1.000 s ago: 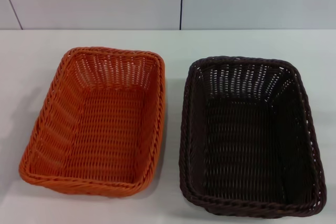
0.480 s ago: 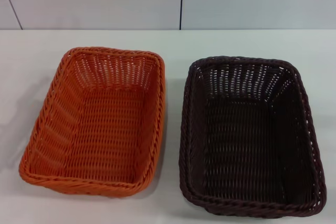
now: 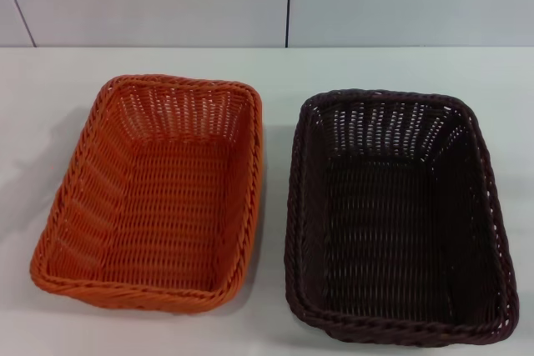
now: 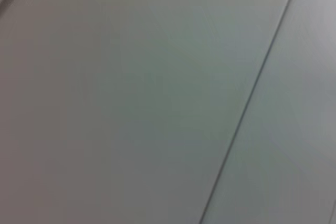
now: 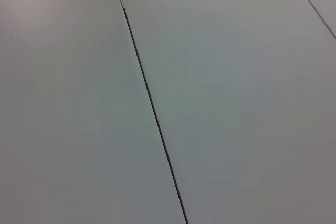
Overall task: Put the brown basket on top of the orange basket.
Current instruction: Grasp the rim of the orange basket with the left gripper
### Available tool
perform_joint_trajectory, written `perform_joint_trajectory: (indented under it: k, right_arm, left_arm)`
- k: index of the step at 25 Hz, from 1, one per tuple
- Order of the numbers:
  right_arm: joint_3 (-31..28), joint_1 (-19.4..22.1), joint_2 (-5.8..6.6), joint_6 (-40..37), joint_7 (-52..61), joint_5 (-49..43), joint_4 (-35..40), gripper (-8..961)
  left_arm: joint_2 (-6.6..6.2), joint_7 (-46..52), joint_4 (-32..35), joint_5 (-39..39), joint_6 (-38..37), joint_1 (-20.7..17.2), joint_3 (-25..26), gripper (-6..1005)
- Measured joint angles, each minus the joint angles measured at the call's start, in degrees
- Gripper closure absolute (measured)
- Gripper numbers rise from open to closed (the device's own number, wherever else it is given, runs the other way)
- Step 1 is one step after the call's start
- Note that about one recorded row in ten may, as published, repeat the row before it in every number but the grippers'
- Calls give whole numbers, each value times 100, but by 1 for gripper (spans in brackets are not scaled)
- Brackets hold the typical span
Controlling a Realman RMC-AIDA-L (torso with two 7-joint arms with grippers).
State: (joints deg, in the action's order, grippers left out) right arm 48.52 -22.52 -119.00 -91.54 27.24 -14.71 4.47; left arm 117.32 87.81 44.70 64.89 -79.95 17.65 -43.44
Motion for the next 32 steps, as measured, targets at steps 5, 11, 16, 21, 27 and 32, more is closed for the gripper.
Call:
perform_joint_trajectory:
  k: [5,11,16,21,27,32]
  right_arm:
    - [0,-12,-16,5,0,-6,-80,427]
    - [-49,-22,-12,86,0,13,-175,427]
    - [-62,-24,-11,154,0,35,-175,428]
    - [-72,-5,-6,208,0,43,-169,428]
    - [-71,-7,-8,234,0,48,-158,428]
    - [-70,-26,-9,253,0,48,-163,428]
  left_arm:
    - [-59,1528,1370,1703,647,160,18,312]
    - [-430,3526,2207,3716,363,630,3,313]
    - [-492,4466,2818,5095,-147,902,54,313]
    - [-466,4863,3272,5888,-735,1012,14,314]
    - [-417,4914,3331,6360,-1298,1130,22,314]
    - [-355,5019,3150,6864,-1314,1156,19,315]
